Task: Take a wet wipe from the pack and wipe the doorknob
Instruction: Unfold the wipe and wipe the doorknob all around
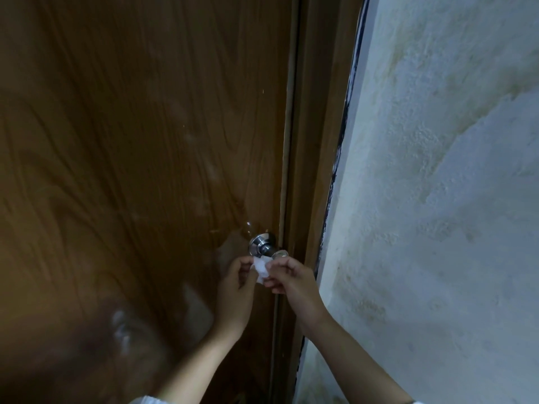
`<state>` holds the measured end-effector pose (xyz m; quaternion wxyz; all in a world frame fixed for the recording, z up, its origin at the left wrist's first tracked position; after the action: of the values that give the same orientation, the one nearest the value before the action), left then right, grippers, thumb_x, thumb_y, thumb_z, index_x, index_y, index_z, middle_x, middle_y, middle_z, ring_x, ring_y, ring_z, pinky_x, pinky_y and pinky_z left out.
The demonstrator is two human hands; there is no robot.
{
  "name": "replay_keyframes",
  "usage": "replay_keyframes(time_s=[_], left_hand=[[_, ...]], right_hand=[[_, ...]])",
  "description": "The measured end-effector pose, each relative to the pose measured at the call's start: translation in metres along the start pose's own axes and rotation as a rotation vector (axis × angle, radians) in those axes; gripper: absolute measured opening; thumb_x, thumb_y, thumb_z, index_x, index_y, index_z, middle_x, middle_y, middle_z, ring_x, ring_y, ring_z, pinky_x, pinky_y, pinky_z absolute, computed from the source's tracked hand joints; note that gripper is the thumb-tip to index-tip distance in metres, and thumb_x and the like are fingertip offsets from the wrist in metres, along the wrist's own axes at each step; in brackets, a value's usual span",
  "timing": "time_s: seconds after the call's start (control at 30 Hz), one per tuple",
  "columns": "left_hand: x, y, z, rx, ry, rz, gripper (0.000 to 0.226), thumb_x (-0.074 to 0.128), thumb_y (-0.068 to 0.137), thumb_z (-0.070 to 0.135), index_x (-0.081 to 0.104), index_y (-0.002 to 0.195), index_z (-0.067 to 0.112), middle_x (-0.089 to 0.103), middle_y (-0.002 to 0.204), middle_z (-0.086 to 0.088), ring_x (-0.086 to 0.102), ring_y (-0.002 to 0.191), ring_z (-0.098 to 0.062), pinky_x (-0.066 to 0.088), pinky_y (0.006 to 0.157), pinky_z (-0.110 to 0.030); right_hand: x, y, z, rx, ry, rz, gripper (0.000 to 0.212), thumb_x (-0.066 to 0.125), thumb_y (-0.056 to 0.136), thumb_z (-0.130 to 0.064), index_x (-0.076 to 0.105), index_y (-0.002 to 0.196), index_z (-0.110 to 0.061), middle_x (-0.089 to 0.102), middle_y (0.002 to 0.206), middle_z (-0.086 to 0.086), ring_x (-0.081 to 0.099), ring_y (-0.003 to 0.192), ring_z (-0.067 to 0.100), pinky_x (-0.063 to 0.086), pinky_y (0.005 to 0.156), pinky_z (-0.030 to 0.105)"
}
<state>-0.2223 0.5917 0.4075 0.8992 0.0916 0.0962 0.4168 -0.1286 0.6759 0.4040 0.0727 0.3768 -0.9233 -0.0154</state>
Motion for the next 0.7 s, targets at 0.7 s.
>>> replay_keyframes(time_s=[0.7], left_hand=[[-0.012, -0.003, 0.003, 0.067, 0.045, 0.059, 0.025, 0.059, 0.085, 0.012, 0.054, 0.084, 0.037, 0.059, 0.097, 0.000, 0.060, 0.088, -0.011, 0.046, 0.073, -0.019]], right_hand=[[-0.004, 0.005, -0.004, -0.137, -0.240, 0.117, 0.007, 0.068, 0.081, -0.009, 0.064, 0.085, -0.012, 0.066, 0.082, -0.002, 0.062, 0.082, 0.010, 0.050, 0.072, 0.016]])
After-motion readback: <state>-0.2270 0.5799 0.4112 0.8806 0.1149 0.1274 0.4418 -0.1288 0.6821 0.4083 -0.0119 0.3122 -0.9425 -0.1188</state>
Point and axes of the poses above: each hand's wrist, its own y-axis towards the middle knuckle, its own x-axis out of the palm, z = x × y, the point moved 10 cm from there along y, towards the middle knuckle
